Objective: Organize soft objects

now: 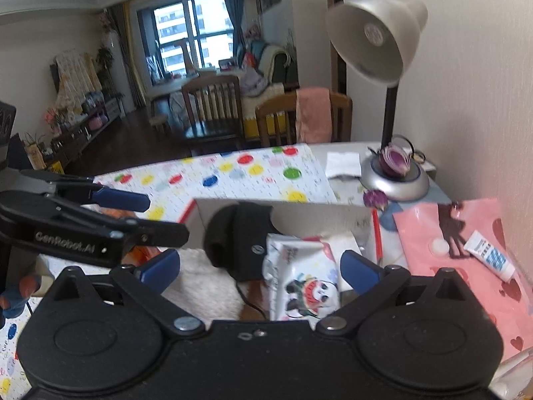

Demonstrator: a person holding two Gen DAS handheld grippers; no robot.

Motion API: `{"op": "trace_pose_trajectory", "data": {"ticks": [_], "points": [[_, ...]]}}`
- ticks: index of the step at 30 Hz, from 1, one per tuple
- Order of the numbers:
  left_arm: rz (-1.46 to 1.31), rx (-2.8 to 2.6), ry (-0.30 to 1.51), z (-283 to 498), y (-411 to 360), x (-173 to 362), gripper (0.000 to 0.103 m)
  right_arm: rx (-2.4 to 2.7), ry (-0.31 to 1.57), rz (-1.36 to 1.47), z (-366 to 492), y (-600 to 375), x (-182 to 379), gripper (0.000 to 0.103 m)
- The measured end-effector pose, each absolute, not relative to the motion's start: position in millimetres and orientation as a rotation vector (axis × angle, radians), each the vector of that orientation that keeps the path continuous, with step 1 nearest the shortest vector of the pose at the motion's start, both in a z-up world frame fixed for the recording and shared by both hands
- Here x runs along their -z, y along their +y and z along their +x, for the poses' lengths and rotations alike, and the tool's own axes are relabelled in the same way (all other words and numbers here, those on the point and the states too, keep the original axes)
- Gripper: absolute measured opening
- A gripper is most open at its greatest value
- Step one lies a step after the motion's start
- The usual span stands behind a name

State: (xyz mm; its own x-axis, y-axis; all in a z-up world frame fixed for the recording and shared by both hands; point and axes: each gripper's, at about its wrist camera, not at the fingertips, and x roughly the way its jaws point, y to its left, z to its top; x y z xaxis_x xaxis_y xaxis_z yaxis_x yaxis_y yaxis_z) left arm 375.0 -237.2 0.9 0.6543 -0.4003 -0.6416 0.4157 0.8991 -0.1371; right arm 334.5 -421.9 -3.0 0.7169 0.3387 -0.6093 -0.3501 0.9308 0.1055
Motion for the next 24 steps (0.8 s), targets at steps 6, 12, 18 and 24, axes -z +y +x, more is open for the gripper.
{"op": "trace_pose_trajectory", "data": {"ticks": [6, 12, 18, 24], "points": [[0.0, 0.457, 0.666, 340.4, -210.9, -18.4, 0.077, -0.382, 0.627, 0.018, 311.5, -408.7, -10.3, 0.103], [-0.007, 0.433, 0.614, 307.9, -184.4, -28.5, 0.078, -0.339, 0.555, 0.049, 281.9, -393.6, -20.9, 0.103], [-0.027, 0.418, 0.575, 275.4, -160.6, -30.8, 0.084, -0.321, 0.505, 0.103, 253.2, -378.1, -27.3, 0.103], [-0.03, 0.405, 0.55, 247.6, -141.6, -28.0, 0.085, -0.315, 0.498, 0.123, 230.7, -360.7, -28.3, 0.103]]}}
